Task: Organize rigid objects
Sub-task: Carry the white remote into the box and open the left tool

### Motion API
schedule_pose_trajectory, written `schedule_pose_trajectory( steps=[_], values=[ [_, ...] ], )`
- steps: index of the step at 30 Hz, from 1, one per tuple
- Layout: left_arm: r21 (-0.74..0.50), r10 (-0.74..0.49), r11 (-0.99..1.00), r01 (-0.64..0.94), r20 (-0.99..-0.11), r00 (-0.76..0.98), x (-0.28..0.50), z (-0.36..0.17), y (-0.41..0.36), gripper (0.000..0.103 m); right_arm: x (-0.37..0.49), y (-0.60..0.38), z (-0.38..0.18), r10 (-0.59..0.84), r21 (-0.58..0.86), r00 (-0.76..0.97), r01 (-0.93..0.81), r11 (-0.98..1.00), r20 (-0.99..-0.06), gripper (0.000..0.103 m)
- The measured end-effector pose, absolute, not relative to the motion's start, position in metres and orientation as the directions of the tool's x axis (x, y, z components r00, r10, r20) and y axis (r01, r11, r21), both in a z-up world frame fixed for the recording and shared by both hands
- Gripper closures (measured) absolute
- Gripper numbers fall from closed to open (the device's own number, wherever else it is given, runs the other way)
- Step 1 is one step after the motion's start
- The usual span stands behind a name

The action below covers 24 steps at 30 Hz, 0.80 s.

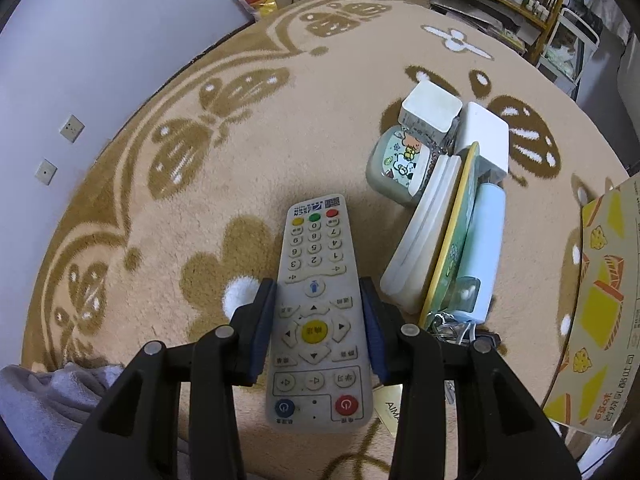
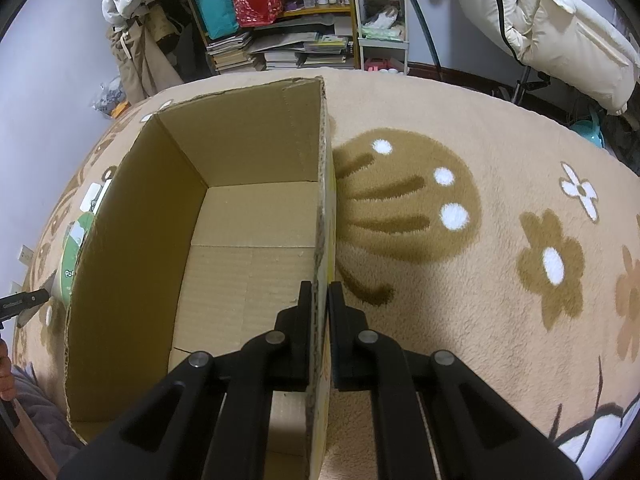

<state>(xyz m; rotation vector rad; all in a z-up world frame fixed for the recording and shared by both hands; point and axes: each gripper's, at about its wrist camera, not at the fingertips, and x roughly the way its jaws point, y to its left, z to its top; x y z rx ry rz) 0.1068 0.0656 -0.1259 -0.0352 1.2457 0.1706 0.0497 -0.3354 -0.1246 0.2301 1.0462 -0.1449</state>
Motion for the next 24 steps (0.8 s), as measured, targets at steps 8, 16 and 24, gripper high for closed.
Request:
schedule_pose_trajectory(
  steps=[8,16,24],
  values=[
    [0.098,0.141,0.987,-0.126,-0.905,0.402,0.099,-0.097,0.057,0.064,0.05,-0.335,-0.125,-0.005,0.123,0.496,0.226,0.966,-0.868,0.095],
    [0.148,0.157,0.987,-0.061,-0.814,0.56,0.083,-0.036,0.02,0.08,0.051,-0.334,-0.124,-0.003,0.12,0.496,0.217,0.969,-0.869,0.095],
    [0.162,0.129,0.986,0.027,-0.866,0.483,0.101,-0.067,-0.012,0.087,0.05,-0.33,-0.124,-0.002,0.12,0.494,0.216,0.969,-0.87,0.095]
  ],
)
